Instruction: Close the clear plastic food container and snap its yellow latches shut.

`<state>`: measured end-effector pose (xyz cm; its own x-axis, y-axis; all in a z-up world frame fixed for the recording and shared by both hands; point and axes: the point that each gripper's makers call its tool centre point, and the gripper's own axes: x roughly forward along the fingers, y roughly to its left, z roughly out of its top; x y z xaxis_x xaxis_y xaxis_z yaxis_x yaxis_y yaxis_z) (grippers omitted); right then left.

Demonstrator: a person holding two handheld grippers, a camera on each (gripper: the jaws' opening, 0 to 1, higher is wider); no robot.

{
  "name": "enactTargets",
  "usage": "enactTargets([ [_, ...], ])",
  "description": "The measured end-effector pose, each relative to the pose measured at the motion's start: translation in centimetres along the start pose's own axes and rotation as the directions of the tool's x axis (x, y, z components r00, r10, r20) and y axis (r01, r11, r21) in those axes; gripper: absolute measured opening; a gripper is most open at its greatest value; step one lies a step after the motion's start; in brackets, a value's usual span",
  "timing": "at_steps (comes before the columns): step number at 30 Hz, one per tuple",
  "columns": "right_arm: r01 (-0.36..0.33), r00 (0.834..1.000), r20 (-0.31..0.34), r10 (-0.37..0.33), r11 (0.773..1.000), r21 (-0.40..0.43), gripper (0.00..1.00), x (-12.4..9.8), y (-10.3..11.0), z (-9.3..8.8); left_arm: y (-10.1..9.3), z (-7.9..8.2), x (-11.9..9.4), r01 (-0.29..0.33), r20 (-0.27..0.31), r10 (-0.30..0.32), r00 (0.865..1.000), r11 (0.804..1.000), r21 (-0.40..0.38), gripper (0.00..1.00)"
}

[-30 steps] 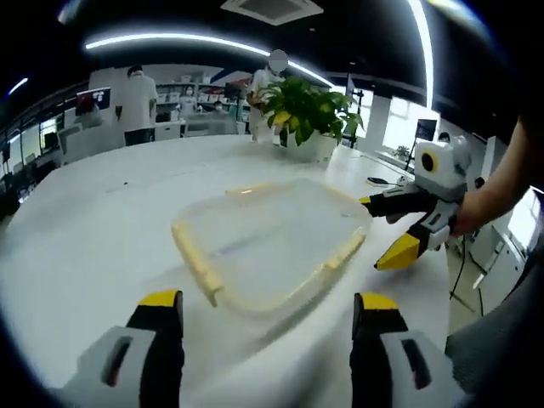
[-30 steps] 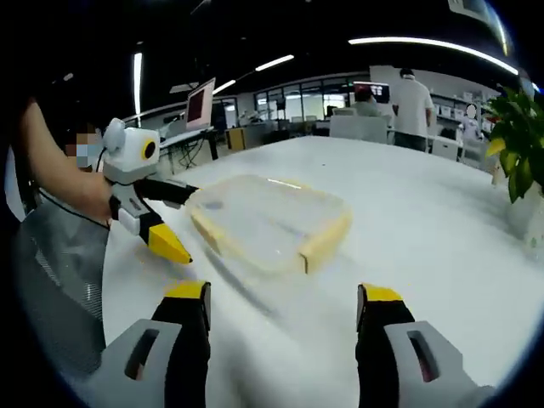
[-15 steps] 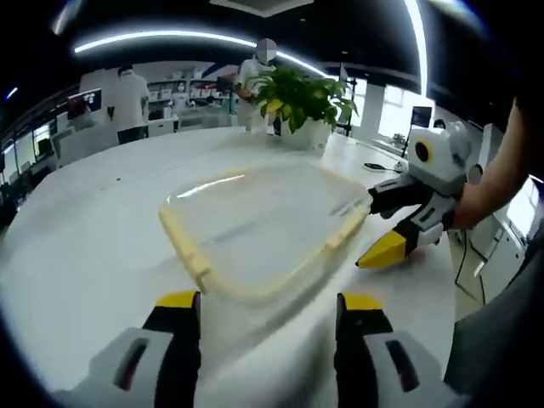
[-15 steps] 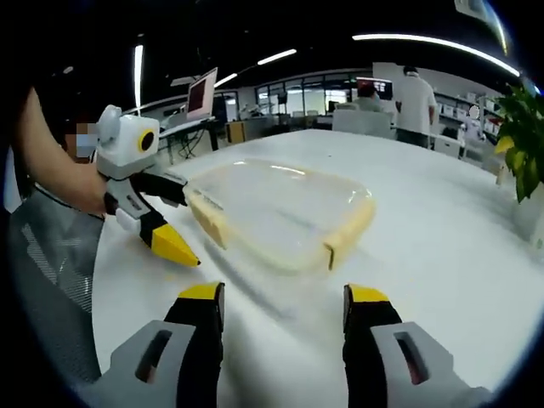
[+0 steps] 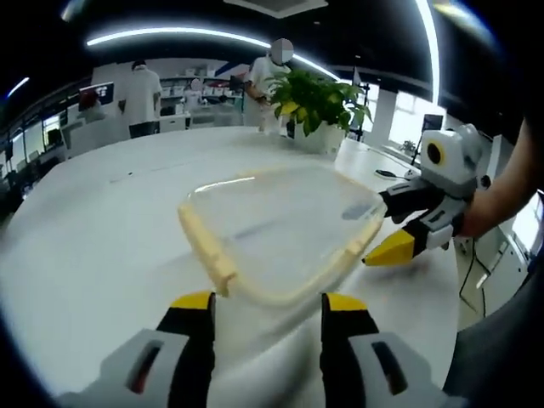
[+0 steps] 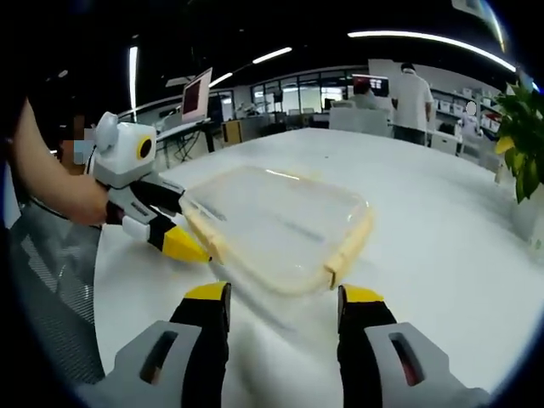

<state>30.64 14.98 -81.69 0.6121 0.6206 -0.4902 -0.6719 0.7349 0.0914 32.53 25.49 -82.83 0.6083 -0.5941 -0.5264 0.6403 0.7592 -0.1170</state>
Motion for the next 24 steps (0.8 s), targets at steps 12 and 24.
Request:
enactTargets([
  [12,0.051,0.998,-0.024,-0.050,0.999,0.010,0.48,0.9,0.1,0.5,0.9,0.1,0.0,0.019,-0.022,-0.019,1.000,1.000,-0.008,0.44],
  [24,0.070,0.996,-0.047,-0.069,0.997,0.012,0.48,3.0,1.3,1.6,3.6,-0.1,-0.8,0.023,-0.037,-0.023,0.999,1.000,-0.008,0.45],
])
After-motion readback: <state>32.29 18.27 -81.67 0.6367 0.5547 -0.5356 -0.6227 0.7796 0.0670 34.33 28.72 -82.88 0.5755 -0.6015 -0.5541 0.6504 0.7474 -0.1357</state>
